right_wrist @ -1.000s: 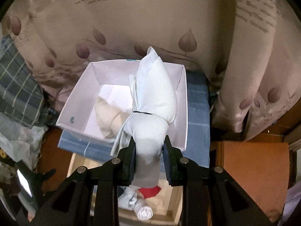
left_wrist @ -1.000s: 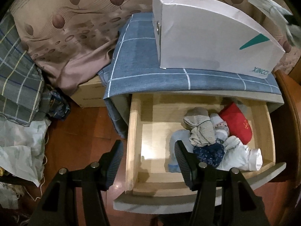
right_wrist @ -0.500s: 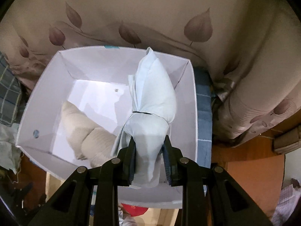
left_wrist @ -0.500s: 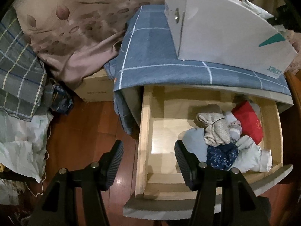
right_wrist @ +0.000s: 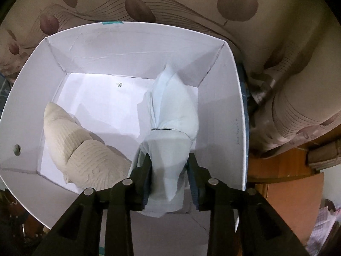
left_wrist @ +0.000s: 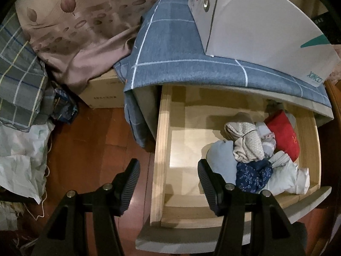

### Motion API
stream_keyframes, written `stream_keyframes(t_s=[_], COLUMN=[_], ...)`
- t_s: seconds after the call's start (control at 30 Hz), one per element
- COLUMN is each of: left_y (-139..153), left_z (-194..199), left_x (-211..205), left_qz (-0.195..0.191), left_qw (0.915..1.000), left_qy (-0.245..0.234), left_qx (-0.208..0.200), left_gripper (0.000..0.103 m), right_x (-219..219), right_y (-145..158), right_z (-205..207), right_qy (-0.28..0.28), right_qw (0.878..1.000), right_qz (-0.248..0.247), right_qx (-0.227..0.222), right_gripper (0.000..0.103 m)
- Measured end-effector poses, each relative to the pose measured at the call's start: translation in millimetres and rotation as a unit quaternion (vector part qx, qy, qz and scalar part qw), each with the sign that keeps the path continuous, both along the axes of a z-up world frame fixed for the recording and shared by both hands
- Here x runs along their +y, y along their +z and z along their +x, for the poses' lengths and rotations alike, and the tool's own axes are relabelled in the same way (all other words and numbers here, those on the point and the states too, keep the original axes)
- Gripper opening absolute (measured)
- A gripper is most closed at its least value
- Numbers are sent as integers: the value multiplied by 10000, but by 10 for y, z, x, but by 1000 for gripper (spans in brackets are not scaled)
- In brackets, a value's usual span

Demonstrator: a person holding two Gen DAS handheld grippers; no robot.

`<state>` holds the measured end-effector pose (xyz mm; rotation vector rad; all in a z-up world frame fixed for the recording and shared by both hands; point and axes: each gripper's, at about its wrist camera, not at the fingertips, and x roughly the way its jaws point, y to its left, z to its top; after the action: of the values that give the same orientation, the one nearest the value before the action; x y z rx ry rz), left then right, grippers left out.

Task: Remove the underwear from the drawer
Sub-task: 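Open the right gripper to release the white bundle into the box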

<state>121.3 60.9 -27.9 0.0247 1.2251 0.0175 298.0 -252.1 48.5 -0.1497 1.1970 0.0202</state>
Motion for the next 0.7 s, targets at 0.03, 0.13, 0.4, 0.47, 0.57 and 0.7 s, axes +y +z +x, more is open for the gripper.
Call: stream_keyframes(t_s=[0.03, 0.13, 0.4, 0.47, 0.57, 0.7], left_y=[-13, -43, -37, -18, 5, -27], left_z=[0, -7, -61, -78, -124, -179], left_x=[-1, -22, -53, -64, -93, -106], left_qz=[-3, -30, -76, -94, -57, -105], left_qw=[10000, 10000, 9999, 9999, 10000, 9998], left_qy=[2, 5, 20, 19, -16, 24], left_qx=[16, 55, 118, 112, 75, 138], left_gripper=[58, 58, 58, 58, 58, 58], right_x=[2, 4, -62, -82, -119, -212], right_y=[-1, 9, 273, 365, 473, 500], right_z=[-4, -25, -236, -385, -702, -1108], right_qy=[7, 9, 2, 44, 171, 286], right_qw=[10000, 10000, 9995, 9991, 9985, 9983], right_qz=[-7, -27, 203, 340, 479, 496], right_qx=[21, 4, -224, -237, -219, -100], right_gripper=[35, 39, 37, 37, 37, 39])
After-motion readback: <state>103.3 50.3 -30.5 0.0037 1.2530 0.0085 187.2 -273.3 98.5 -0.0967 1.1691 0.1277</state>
